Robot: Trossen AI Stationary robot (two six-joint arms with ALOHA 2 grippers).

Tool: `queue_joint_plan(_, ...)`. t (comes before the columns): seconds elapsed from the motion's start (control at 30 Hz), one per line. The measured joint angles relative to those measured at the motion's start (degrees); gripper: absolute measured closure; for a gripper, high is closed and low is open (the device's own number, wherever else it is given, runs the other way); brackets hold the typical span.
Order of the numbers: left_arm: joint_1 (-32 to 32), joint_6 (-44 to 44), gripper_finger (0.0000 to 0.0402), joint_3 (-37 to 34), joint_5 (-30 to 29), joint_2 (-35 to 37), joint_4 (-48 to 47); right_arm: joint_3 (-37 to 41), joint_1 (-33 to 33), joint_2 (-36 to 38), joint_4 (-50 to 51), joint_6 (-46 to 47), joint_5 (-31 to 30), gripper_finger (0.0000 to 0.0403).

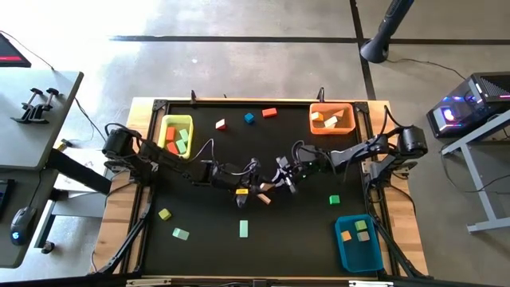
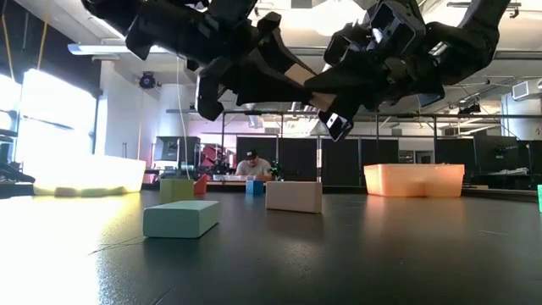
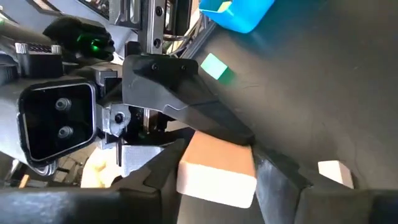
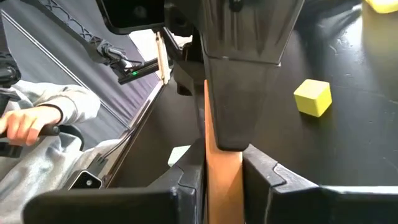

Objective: Sort blocks by size
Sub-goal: Put the light orange rectangular block into the yellow bin

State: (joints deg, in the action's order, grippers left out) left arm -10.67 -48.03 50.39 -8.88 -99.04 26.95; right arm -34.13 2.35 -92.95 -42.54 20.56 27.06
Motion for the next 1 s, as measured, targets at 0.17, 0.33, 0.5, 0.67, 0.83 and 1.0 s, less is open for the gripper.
queue_joint_plan(0.17, -0.79, 2.72, 0.0284, 0.00, -0.16, 0.00, -0.33, 0.00, -0.04, 0.00, 0.38, 0.28, -0.08, 0.0342)
queue_joint_plan(0.33, -3.13, 8.59, 0.0299, -0.03, -7.98, 0.02, -3.59, 0.02, 0.31, 0.00, 0.19, 1.66, -2.80, 0.0299)
queue_joint_plan(0.5, -7.08, 15.88, 0.0299, -0.07, -30.85, 1.59, -16.25, 0.00, 1.18, 0.00, 2.90, 2.96, -7.79, 0.0241)
queue_joint_plan(0.67, -7.60, 39.36, 0.0299, -0.09, -51.98, 8.26, -45.91, -0.04, 1.51, 0.00, 5.01, 5.43, -20.47, 0.0221)
queue_joint_plan(0.83, -3.96, 89.05, 0.0299, -0.41, -50.87, 17.38, -90.25, -0.04, 0.92, 0.00, 5.13, 5.02, -23.71, 0.0220)
queue_joint_plan(1.0, -1.11, 120.53, 0.0281, -5.95, -44.80, 25.12, -107.11, -0.04, -0.43, 0.00, 5.51, 3.66, -23.62, 0.0220)
